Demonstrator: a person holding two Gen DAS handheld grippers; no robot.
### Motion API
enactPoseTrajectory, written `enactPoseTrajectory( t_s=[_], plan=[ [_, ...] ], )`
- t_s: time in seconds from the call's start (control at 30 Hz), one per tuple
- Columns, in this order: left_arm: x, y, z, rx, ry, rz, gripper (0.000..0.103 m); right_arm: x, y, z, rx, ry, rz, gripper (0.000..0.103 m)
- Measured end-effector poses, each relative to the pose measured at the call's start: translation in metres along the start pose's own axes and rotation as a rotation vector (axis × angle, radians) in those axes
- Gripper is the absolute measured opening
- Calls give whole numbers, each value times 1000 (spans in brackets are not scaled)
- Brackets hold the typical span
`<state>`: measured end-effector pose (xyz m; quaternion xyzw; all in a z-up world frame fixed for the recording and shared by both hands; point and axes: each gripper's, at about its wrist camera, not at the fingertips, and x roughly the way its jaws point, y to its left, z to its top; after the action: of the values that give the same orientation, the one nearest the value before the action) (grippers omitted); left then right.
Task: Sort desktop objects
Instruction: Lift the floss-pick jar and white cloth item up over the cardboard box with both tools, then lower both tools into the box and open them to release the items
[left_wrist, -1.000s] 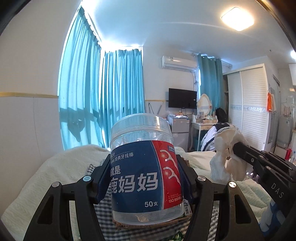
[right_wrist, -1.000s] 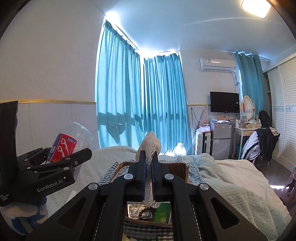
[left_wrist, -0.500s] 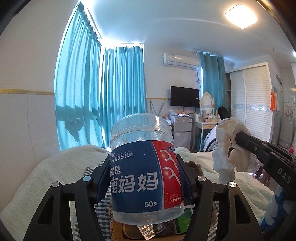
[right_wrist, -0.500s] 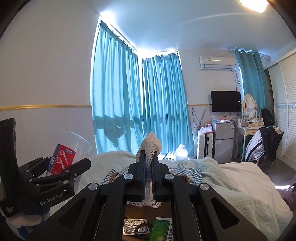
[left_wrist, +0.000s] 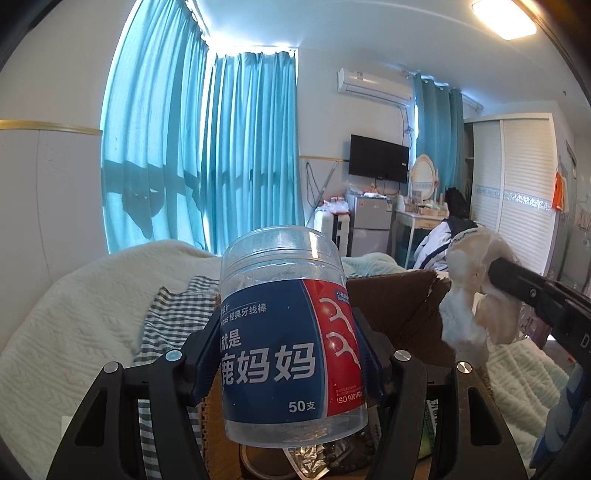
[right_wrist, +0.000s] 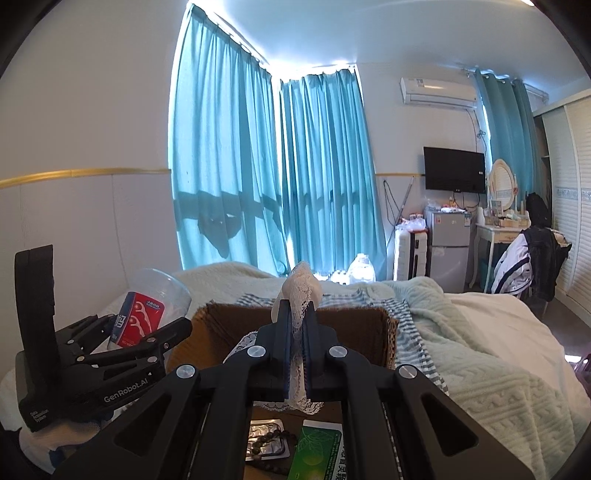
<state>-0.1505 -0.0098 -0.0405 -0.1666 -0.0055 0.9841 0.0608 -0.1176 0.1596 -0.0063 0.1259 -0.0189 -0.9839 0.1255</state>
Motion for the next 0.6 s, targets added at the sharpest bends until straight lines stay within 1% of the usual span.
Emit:
enactPoseTrajectory(
  t_s=[0.1, 0.3, 0.43, 0.47, 0.5, 0.53, 0.6],
  plan=[
    [16, -4, -6, 11, 25, -2, 65, 20, -6, -12, 6, 32, -4, 4],
    [48, -6, -27, 25, 120, 0, 65, 61, -22, -34, 52, 121, -18, 4],
    [62, -8, -41, 32, 186, 11, 65, 80, -27, -45, 52, 179, -24, 4],
    [62, -7, -41, 22, 190, 7, 65, 83, -28, -48, 57, 194, -23, 5],
    [61, -5, -40, 14, 187, 1, 68, 87, -29, -50, 62, 210, -22, 5],
    [60, -3, -39, 5, 186, -7, 73, 90, -31, -53, 62, 225, -29, 8],
    [58, -2, -37, -4, 177, 0, 83, 92, -33, -55, 61, 235, -45, 20]
  ],
)
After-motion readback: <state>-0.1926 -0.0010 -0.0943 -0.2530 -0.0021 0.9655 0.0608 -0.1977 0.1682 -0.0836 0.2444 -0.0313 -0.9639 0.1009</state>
